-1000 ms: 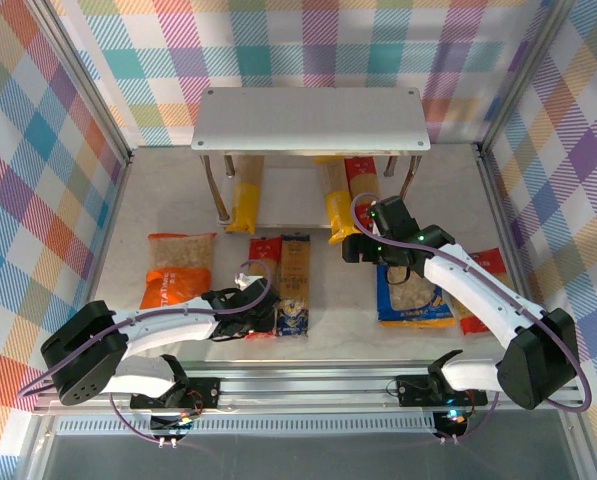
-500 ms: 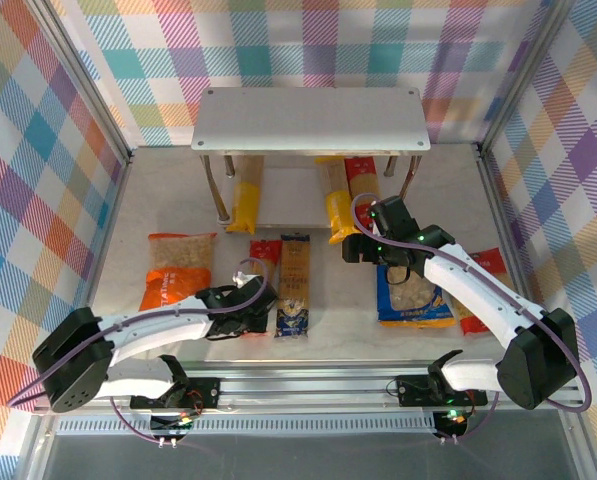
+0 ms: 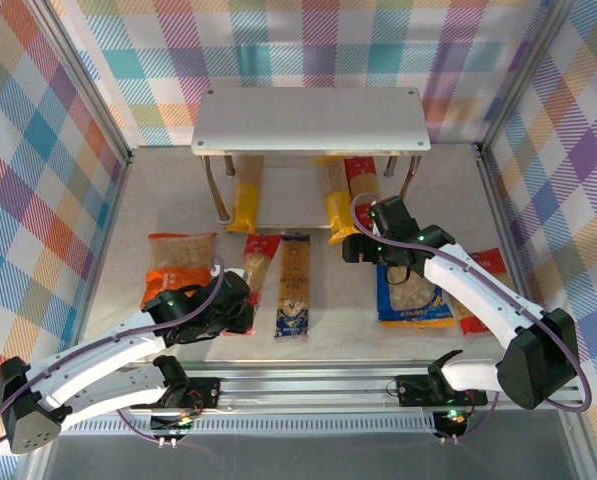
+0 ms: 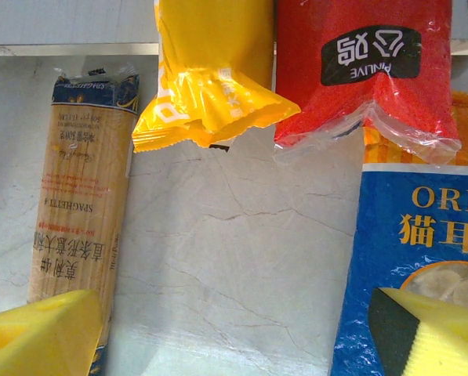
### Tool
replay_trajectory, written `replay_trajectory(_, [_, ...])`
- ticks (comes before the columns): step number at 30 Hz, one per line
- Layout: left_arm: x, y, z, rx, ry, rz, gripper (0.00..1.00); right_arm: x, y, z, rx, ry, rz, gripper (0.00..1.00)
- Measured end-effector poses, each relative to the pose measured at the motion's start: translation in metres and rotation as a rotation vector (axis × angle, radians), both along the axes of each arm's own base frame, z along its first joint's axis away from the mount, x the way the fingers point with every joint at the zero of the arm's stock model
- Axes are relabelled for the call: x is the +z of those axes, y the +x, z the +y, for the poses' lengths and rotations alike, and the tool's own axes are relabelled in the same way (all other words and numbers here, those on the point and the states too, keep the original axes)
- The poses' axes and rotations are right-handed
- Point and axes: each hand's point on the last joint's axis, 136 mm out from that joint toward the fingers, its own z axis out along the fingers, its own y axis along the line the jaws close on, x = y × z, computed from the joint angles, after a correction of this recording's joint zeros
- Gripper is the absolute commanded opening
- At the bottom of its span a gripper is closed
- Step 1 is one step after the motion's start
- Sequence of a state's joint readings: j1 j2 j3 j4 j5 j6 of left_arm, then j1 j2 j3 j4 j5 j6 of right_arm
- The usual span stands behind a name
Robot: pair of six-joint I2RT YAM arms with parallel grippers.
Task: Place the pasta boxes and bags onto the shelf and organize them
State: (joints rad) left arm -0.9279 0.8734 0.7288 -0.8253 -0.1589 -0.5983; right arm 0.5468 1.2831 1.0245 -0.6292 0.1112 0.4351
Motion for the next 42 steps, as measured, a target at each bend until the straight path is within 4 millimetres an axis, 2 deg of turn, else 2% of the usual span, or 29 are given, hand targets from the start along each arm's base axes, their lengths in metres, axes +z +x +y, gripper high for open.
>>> replay_trajectory(7, [0.022,-0.009,-0.010,-0.070,-0.066,0.014,0.00,0.000,-0.003,0.005,0.015,0.001,0.001,0.88])
replay_trajectory(10, [0.033,-0.005,-0.017,-0.092,-0.086,-0.013,0.00,0.000,-0.004,0.007,0.021,0.001,0.002,0.88])
replay_trajectory(13, [0.045,0.007,-0.028,-0.110,-0.093,-0.059,0.00,0.000,-0.006,0.010,0.029,0.003,0.003,0.88])
replay_trajectory(17, [0.053,0.033,-0.047,-0.116,-0.078,-0.121,0.00,-0.001,-0.010,0.014,0.043,0.003,0.007,0.88])
replay_trajectory(21, [0.049,0.062,-0.058,-0.099,-0.046,-0.164,0.00,-0.002,-0.015,0.018,0.052,0.004,0.016,0.88])
replay_trajectory(28, [0.032,0.125,-0.048,0.008,0.049,-0.207,0.00,-0.002,-0.020,0.021,0.065,0.001,0.026,0.88])
replay_trajectory(33, [0.025,0.173,-0.047,0.078,0.056,-0.225,0.00,0.000,-0.024,0.024,0.077,0.005,0.024,0.88])
replay_trajectory(37, [0.023,0.205,-0.051,0.111,0.046,-0.235,0.00,0.000,-0.027,0.028,0.082,0.012,0.028,0.88])
replay_trajectory(42, [0.018,0.236,-0.057,0.131,0.036,-0.239,0.00,-0.002,-0.031,0.033,0.091,0.019,0.040,0.88])
